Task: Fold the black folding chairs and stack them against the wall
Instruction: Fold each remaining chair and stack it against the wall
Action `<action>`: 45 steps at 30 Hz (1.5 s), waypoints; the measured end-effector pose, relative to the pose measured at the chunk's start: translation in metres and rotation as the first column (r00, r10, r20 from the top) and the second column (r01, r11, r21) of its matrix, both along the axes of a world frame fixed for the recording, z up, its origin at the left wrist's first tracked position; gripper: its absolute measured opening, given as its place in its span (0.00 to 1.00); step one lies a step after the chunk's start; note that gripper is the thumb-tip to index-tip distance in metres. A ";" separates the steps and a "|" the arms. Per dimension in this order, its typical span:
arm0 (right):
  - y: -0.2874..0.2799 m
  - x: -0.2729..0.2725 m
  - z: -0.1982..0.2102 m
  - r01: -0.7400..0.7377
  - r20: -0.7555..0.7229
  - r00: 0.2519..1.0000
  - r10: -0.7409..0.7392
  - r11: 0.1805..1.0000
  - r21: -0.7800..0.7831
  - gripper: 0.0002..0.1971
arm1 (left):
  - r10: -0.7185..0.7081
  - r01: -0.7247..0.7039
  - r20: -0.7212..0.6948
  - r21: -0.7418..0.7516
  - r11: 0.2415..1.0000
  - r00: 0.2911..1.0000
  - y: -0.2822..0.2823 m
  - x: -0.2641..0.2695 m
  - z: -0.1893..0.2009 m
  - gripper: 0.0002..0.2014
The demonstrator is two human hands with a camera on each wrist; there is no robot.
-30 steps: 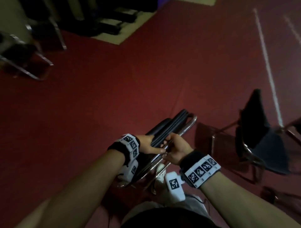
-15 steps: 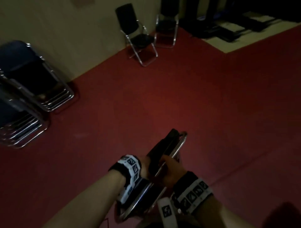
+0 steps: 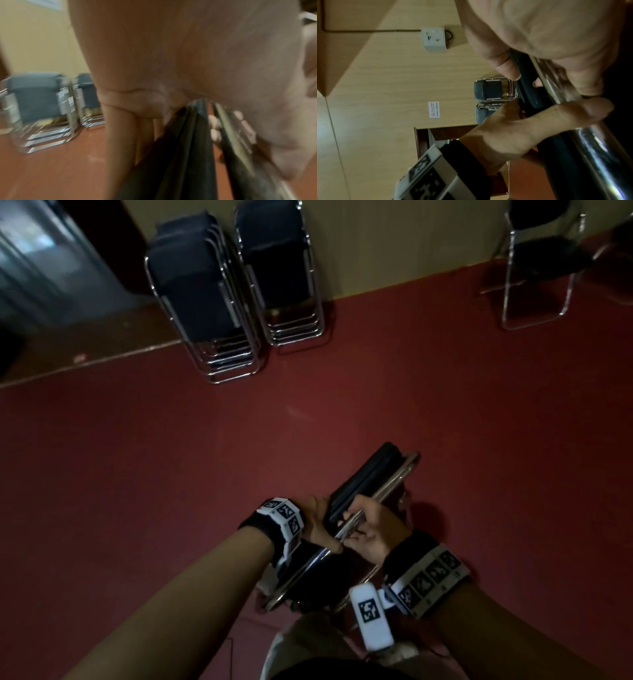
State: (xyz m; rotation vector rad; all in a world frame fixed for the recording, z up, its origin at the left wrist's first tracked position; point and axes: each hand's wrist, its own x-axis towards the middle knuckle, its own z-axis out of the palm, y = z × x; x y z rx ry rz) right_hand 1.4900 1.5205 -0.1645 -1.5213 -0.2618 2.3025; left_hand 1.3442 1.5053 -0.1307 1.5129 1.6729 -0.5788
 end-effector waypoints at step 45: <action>0.602 -0.380 0.003 -0.790 0.872 -0.300 0.386 -0.614 0.000 0.29 | -0.121 0.166 -0.183 0.256 0.953 0.976 0.501 -0.408 -0.012 0.32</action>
